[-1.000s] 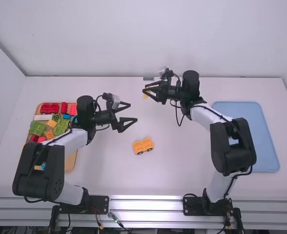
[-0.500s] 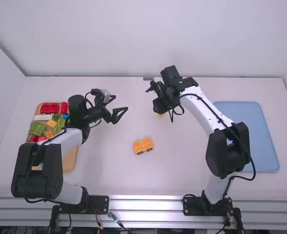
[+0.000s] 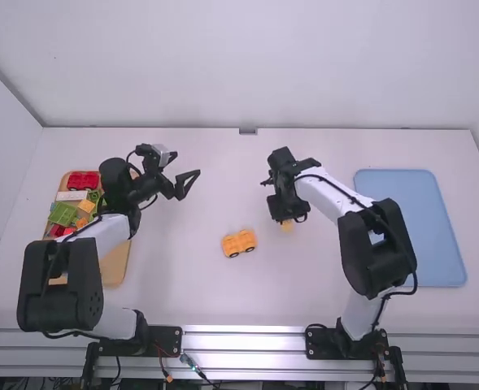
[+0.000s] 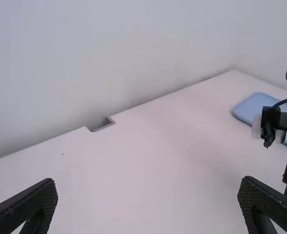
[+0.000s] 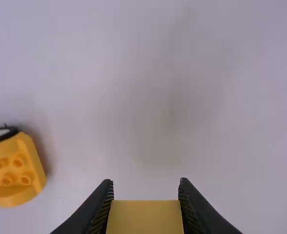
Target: Assemble lego blocks to make yellow taxi
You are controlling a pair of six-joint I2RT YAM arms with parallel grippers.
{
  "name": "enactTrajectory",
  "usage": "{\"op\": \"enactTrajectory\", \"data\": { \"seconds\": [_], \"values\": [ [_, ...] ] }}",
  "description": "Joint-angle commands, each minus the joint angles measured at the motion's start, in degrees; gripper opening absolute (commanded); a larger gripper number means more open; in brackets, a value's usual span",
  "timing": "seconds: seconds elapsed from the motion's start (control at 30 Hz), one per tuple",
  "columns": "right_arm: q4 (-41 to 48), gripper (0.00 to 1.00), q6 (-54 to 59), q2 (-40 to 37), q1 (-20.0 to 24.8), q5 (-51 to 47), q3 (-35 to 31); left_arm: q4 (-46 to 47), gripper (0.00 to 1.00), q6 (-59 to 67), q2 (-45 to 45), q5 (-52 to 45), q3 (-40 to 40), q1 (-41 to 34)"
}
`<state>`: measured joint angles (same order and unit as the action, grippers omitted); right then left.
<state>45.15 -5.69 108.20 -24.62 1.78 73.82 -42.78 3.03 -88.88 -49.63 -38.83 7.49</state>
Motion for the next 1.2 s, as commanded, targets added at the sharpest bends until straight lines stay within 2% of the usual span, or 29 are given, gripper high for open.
{"op": "enactTrajectory", "data": {
  "seconds": [0.0,0.17,0.23,0.33,0.43,0.5,0.7,1.17],
  "values": [
    [0.2,0.20,8.8,0.1,-0.6,1.6,-1.5,0.4,0.99,1.4,-0.1,-0.5,0.1,0.1],
    [0.1,0.19,23.5,0.2,-1.6,1.4,-3.4,1.5,0.99,1.3,-0.1,-0.5,0.1,-0.2],
    [0.1,0.13,31.1,0.2,-1.6,2.8,-3.7,1.9,0.99,1.3,-0.1,-0.5,0.1,-0.2],
    [0.3,0.02,36.5,0.2,-1.6,4.4,-3.7,2.2,0.99,1.3,-0.1,-0.7,0.1,-0.2],
    [0.7,0.01,42.3,0.2,-1.0,4.3,-4.0,2.5,0.99,1.3,-0.1,-0.7,0.1,-0.2],
    [0.0,0.13,48.5,0.2,-0.9,4.4,-4.6,2.5,0.99,1.3,-0.1,-0.7,0.1,-0.2],
    [-2.5,0.27,58.9,0.2,-0.9,5.2,-6.7,3.6,0.99,1.3,-0.1,-0.7,0.1,-0.2],
    [-7.9,0.43,64.2,0.2,-2.6,7.6,-10.8,5.3,0.99,1.3,-0.1,-0.8,0.1,-0.3]
  ]
}}
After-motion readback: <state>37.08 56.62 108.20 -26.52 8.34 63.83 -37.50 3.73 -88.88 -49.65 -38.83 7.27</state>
